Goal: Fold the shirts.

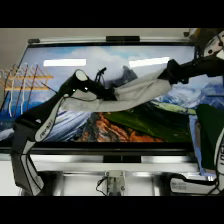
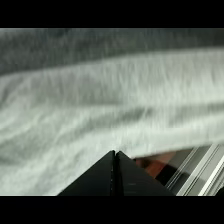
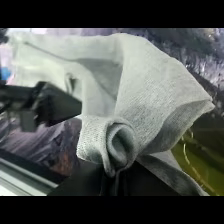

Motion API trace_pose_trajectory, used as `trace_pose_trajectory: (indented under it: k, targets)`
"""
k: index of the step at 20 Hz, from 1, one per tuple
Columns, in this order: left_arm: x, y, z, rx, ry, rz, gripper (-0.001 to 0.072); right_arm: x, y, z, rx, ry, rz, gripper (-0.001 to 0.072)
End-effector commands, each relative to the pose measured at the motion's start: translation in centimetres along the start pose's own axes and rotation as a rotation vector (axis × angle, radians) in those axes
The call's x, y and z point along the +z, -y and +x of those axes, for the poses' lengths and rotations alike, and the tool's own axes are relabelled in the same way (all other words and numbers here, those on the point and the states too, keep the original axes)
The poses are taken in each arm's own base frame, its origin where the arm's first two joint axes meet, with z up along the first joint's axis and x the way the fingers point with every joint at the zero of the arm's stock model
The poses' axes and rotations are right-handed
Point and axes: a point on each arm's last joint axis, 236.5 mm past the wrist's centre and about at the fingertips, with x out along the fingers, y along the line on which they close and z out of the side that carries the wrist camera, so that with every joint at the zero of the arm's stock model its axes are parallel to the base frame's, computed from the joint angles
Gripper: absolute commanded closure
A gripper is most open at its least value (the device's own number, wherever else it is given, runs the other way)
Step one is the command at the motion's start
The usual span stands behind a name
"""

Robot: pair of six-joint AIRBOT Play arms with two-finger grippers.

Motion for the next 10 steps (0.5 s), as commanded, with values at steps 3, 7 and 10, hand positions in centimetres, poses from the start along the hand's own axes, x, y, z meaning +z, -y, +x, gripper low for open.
trace_pose_trajectory:
  k: [3,7,10]
  targets:
    - [3.1,4.1,1.7,-0.131,0.148,-0.051,0.0669,-3.0,-2.9,-4.4,-0.028,-0.009,-0.022,0.0637]
    - [1.2,4.2,4.6,-0.134,0.084,-0.131,0.0670,-3.0,-5.2,-5.5,0.032,0.030,-0.037,0.0637]
    - [-0.4,5.9,6.8,-0.173,0.044,-0.130,0.0670,-2.6,-6.2,-5.6,0.070,0.047,-0.029,0.0637]
